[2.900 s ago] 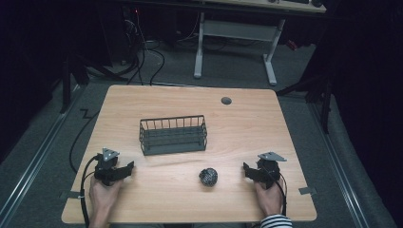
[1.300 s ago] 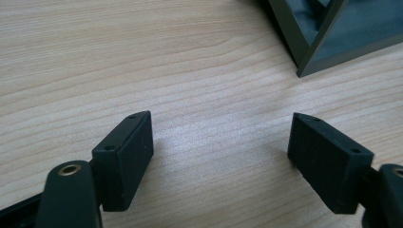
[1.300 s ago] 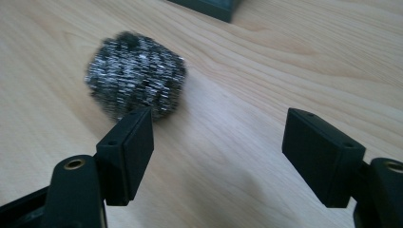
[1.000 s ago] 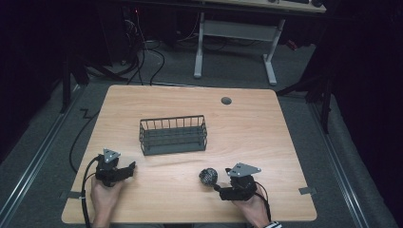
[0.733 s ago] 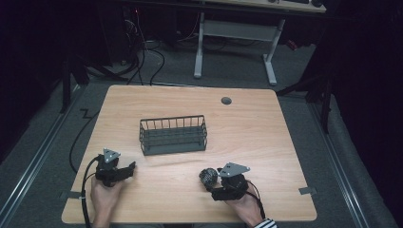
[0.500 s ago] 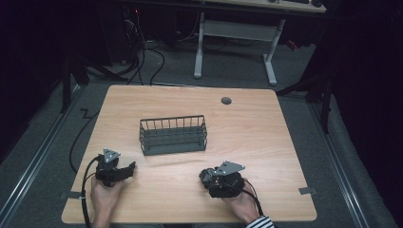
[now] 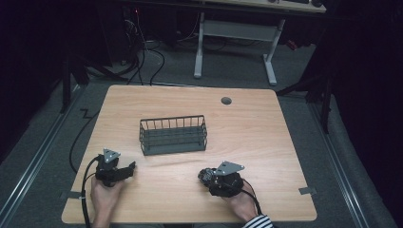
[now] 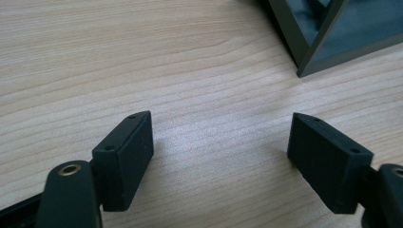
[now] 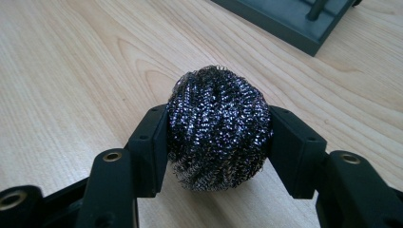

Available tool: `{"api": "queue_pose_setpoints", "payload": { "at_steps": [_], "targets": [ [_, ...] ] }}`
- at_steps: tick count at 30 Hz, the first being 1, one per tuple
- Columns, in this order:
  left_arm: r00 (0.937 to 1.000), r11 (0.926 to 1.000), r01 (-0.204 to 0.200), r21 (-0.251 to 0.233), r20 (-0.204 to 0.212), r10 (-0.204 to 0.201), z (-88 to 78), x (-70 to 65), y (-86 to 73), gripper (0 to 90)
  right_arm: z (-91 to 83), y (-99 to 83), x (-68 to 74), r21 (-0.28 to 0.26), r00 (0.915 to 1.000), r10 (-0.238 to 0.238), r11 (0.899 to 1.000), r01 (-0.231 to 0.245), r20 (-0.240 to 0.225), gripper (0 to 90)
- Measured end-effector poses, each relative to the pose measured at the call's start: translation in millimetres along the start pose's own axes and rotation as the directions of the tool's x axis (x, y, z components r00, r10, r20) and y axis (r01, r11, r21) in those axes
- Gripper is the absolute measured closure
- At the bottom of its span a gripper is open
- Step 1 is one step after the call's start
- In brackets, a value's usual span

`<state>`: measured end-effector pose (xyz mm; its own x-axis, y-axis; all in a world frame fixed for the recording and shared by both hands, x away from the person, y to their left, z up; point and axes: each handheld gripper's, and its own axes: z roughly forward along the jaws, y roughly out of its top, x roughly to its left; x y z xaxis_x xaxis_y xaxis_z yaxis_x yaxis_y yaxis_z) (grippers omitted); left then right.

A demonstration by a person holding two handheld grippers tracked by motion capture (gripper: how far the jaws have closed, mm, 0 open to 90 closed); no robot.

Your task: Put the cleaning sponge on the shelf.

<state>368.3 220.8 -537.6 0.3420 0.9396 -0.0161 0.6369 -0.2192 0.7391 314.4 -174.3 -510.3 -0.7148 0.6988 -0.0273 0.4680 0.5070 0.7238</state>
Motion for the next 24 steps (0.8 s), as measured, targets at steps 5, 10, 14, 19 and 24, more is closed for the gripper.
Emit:
{"api": "queue_pose_setpoints", "payload": {
  "at_steps": [5,10,14,19,24],
  "targets": [
    [1.0000,1.0000,0.000,0.000,0.000,0.000,0.0,0.1,0.0,24.2,-2.9,3.5,0.6,-0.010,0.9998,0.000,1.000,0.000,-0.022,45.1],
    [1.0000,1.0000,0.000,0.000,0.000,0.000,0.0,0.0,0.0,24.2,-6.9,8.1,-0.3,-0.024,0.9989,0.004,1.000,-0.006,-0.047,45.4],
    [1.0000,1.0000,0.000,0.000,0.000,0.000,0.0,0.1,0.0,24.2,-11.9,14.7,-2.3,-0.037,0.9977,0.002,0.999,-0.005,-0.068,45.5],
    [1.0000,1.0000,0.000,0.000,0.001,0.000,0.0,0.1,0.0,24.2,-18.4,29.0,-8.5,-0.055,0.9947,0.012,0.998,-0.018,-0.102,45.6],
    [1.0000,1.0000,0.000,0.000,0.001,0.000,0.0,0.0,0.0,24.1,-24.0,46.2,-17.0,-0.069,0.9932,0.023,0.997,-0.031,-0.115,45.9]
  ]
}}
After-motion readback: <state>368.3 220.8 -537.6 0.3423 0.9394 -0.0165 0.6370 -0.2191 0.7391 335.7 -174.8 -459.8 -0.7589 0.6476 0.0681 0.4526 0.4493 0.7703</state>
